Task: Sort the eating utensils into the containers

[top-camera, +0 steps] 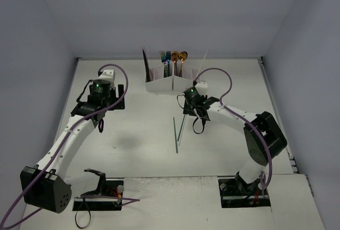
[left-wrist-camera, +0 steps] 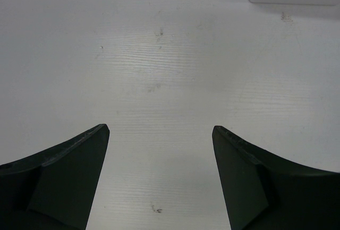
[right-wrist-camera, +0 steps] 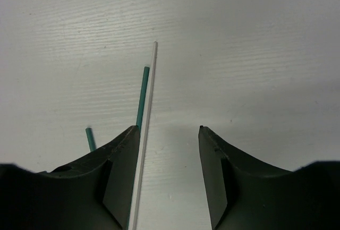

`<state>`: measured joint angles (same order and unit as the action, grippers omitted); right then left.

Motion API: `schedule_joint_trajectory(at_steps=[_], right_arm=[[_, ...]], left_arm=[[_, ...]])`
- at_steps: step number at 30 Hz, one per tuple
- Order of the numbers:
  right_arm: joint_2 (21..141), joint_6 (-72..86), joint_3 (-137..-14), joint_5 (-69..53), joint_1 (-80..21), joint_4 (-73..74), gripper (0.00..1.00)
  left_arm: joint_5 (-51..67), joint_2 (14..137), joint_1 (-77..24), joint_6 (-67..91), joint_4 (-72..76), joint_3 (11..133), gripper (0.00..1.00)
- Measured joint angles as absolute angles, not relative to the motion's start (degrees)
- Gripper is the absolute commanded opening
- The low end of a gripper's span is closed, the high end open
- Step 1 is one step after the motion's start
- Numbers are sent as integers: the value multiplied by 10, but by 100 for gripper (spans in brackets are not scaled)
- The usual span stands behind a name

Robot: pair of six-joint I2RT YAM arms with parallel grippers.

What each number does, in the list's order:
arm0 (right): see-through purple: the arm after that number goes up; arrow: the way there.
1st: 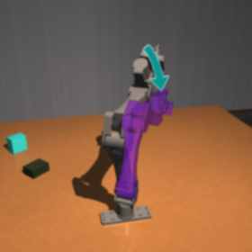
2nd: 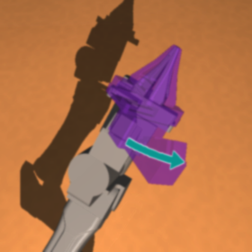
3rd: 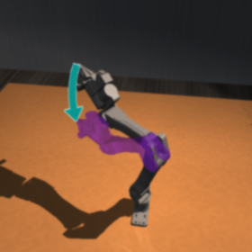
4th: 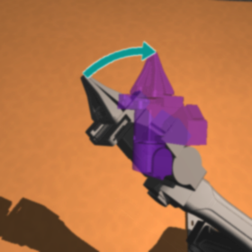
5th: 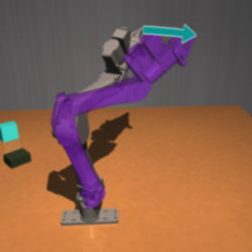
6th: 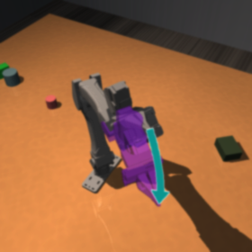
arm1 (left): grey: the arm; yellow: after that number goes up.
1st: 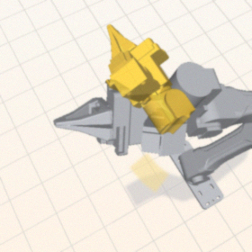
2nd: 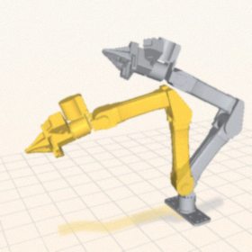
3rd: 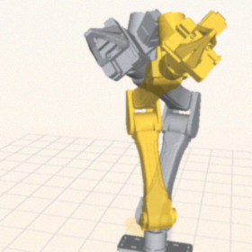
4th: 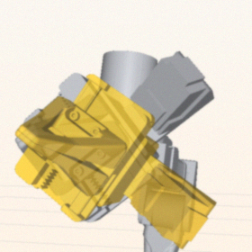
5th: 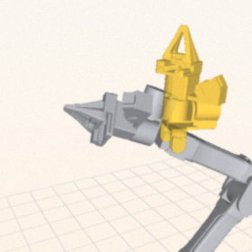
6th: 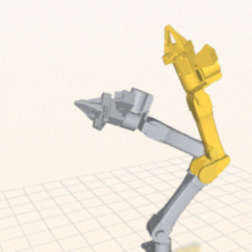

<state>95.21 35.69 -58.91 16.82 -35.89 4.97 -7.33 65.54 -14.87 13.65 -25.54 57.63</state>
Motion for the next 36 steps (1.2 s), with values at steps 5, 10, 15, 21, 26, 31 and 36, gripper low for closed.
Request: schedule_joint_trajectory(at_steps=[5, 10, 15, 21, 26, 31, 36], right_arm=[[975, 373, -589, 163, -361, 49, 42], [996, 378, -589, 157, -364, 45, 40], [1014, 382, -589, 148, -365, 40, 40], [1020, 387, -589, 146, -365, 39, 40], [1021, 390, -589, 145, -366, 36, 40], [1021, 390, -589, 145, -369, 36, 40], [1022, 392, -589, 145, -372, 36, 40]], left_arm=[[-73, 655, -149, 136, -255, 576, 76], [-73, 655, -149, 136, -255, 576, 76], [-73, 655, -149, 136, -255, 576, 76], [-73, 655, -149, 136, -255, 576, 76], [-73, 655, -149, 136, -255, 576, 76], [-73, 655, -149, 137, -255, 576, 76], [-73, 655, -149, 136, -255, 576, 76]])
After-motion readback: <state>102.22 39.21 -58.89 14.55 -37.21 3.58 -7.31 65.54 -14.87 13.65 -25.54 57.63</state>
